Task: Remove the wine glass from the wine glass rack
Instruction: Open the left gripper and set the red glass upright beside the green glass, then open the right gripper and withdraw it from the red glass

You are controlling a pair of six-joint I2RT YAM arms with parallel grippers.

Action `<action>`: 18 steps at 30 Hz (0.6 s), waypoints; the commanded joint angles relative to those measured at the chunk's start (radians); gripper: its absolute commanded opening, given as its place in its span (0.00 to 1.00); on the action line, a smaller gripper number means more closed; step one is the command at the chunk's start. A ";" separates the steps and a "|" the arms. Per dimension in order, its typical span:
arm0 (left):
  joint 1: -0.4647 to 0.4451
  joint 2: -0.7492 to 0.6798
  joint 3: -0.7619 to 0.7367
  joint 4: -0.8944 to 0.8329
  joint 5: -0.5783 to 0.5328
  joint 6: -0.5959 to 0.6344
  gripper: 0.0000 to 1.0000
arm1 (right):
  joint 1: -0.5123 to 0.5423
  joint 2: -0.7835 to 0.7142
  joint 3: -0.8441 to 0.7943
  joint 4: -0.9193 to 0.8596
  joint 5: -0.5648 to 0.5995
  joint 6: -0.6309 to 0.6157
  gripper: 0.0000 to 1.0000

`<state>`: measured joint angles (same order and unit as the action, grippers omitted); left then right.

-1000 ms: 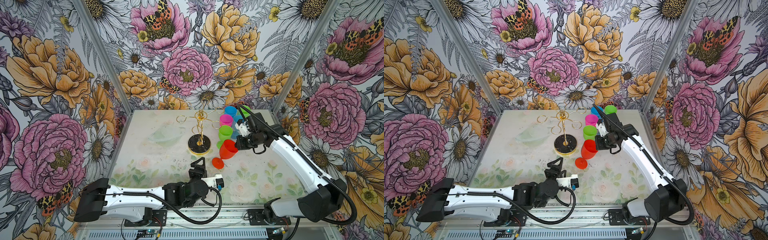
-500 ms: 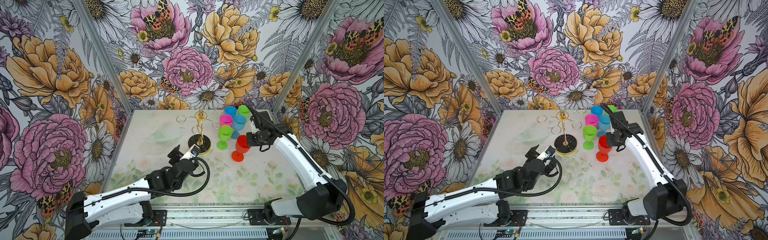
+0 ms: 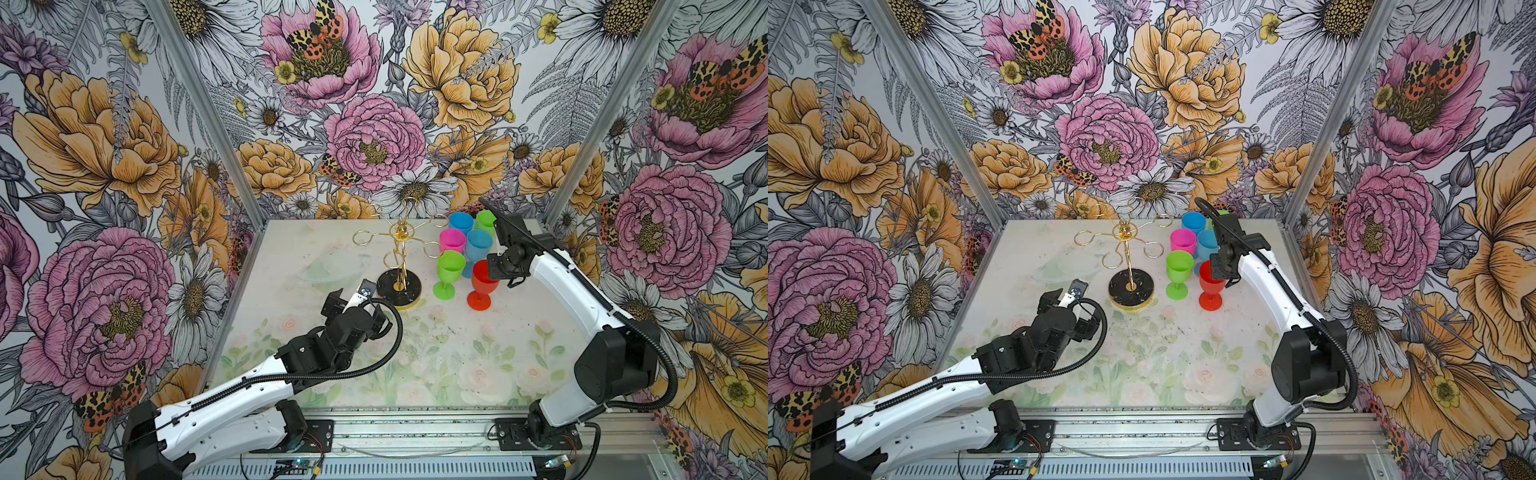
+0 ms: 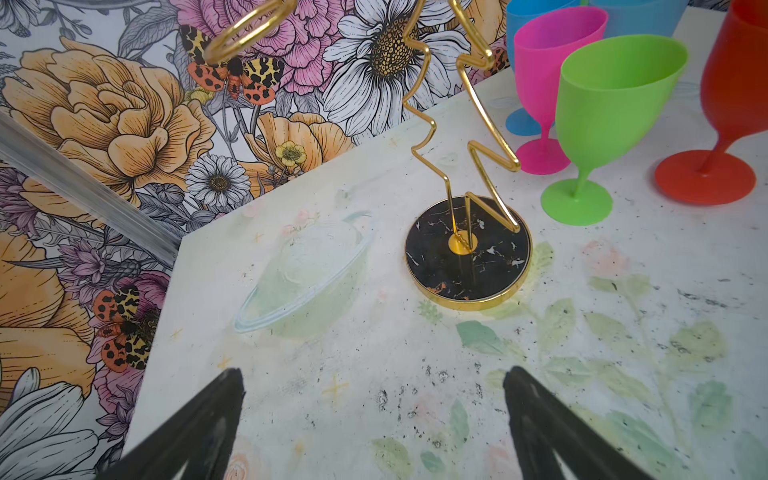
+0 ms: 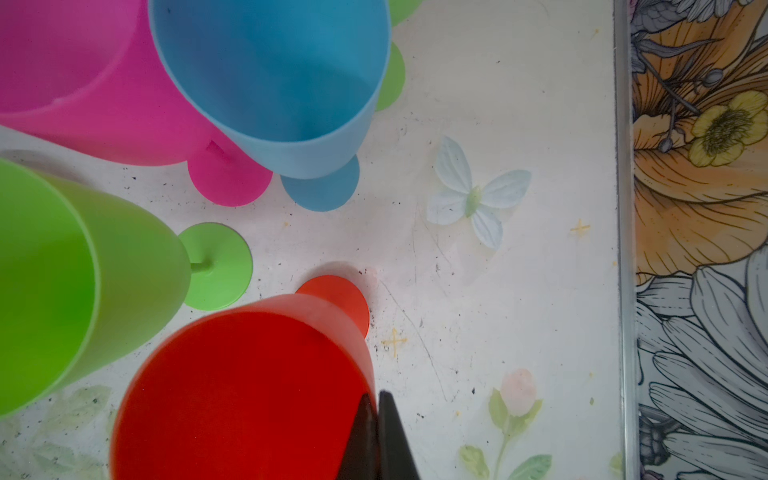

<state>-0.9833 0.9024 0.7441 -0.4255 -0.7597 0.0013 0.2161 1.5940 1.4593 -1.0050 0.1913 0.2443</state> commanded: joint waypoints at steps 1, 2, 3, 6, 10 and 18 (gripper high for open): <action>0.023 -0.038 -0.001 -0.020 0.044 -0.026 0.99 | -0.010 0.022 0.045 0.047 0.012 0.004 0.00; 0.030 -0.045 -0.003 -0.025 0.050 -0.027 0.99 | -0.009 0.029 0.049 0.054 0.007 0.004 0.00; 0.036 -0.051 -0.006 -0.030 0.055 -0.028 0.99 | -0.011 0.036 0.050 0.060 0.004 0.005 0.00; 0.058 -0.070 -0.012 -0.047 0.069 -0.033 0.99 | -0.014 0.058 0.059 0.073 -0.008 0.006 0.00; 0.072 -0.095 -0.025 -0.063 0.078 -0.041 0.99 | -0.017 0.082 0.071 0.090 -0.025 0.010 0.00; 0.085 -0.137 -0.050 -0.066 0.088 -0.044 0.99 | -0.028 0.115 0.087 0.105 -0.058 0.025 0.00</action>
<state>-0.9092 0.7841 0.7109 -0.4835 -0.6991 -0.0277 0.1947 1.6920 1.5124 -0.9283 0.1528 0.2489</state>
